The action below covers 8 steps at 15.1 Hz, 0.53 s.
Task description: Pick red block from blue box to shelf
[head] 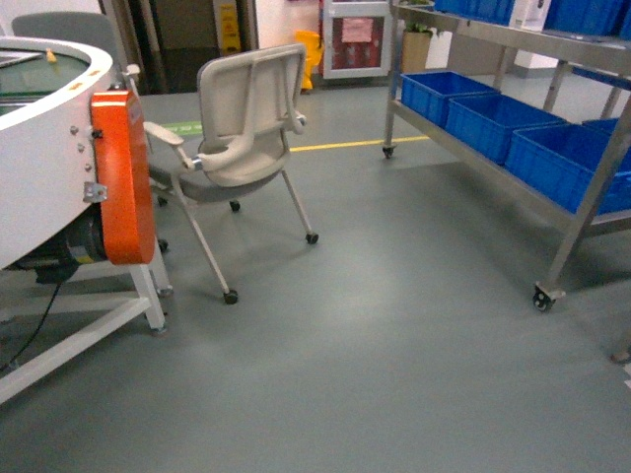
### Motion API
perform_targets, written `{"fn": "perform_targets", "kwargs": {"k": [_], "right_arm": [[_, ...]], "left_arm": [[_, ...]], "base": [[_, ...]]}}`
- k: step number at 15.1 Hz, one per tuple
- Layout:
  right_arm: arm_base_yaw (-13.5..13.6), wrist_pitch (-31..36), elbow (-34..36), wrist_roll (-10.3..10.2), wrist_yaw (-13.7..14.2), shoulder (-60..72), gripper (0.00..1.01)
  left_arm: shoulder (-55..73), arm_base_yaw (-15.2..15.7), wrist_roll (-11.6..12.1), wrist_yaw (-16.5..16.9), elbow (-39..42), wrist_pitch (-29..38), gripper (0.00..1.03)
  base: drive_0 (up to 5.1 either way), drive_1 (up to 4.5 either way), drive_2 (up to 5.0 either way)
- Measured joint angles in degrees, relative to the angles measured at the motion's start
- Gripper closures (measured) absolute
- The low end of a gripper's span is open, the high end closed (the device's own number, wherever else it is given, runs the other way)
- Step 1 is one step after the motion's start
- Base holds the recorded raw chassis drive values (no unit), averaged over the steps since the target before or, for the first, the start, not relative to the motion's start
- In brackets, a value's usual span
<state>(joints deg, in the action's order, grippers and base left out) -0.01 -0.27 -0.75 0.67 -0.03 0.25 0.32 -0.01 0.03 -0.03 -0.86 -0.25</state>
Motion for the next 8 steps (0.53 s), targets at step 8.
{"fn": "perform_targets", "kwargs": {"k": [8], "right_arm": [[0.0,0.0,0.0,0.0,0.0,0.0,0.73]], "left_arm": [[0.0,0.0,0.0,0.0,0.0,0.0,1.01]], "base": [[0.0,4.26,-4.3]]}}
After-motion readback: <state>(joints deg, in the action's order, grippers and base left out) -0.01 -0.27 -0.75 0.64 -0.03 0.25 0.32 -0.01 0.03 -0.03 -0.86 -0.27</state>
